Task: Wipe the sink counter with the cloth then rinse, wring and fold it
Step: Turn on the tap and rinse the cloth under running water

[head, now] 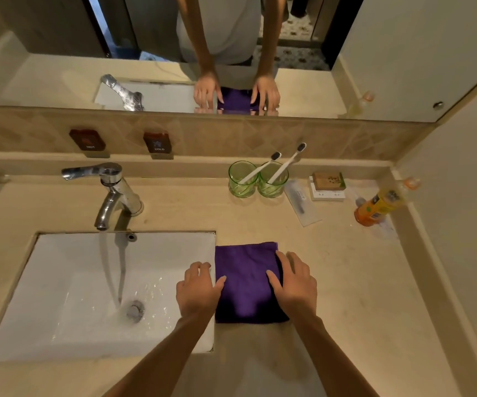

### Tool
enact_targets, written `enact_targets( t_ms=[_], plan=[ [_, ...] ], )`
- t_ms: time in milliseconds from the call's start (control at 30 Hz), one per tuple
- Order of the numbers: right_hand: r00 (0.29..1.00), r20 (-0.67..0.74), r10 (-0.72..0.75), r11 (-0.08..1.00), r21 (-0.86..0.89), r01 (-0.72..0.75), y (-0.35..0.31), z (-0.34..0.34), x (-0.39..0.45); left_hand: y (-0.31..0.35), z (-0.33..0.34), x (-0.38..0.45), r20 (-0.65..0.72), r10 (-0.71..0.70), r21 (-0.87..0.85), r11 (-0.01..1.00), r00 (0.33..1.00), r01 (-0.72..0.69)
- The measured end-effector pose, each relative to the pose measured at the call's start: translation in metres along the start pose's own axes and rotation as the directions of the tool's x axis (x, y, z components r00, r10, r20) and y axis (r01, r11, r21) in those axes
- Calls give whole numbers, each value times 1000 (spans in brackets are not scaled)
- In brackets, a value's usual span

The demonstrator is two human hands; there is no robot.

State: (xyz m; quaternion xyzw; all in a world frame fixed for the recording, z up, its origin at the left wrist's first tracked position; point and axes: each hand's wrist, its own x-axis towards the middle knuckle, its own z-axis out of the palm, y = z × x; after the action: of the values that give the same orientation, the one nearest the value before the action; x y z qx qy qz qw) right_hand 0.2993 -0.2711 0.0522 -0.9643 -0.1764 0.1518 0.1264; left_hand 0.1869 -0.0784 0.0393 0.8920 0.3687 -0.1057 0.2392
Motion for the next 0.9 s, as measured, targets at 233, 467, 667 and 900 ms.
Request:
enact_targets(
  t_ms=[233, 467, 667, 900],
  plan=[
    [992, -119, 30, 1000, 0, -30, 3, 22, 9, 7, 12, 3, -67, -53, -228, 973, 996, 36],
    [956, 161, 245, 962, 82, -260, -11, 6, 25, 12, 9, 15, 162, -199, -372, 895, 967, 246],
    [937, 241, 253, 964, 17, -265, -22, -2, 27, 18, -1, 17, 287, -153, -502, 817, 946, 284],
    [945, 260, 197, 907, 317, -277, -27, -11, 15, 18, -27, 0, 381, 0, -724, 623, 925, 298]
  ],
)
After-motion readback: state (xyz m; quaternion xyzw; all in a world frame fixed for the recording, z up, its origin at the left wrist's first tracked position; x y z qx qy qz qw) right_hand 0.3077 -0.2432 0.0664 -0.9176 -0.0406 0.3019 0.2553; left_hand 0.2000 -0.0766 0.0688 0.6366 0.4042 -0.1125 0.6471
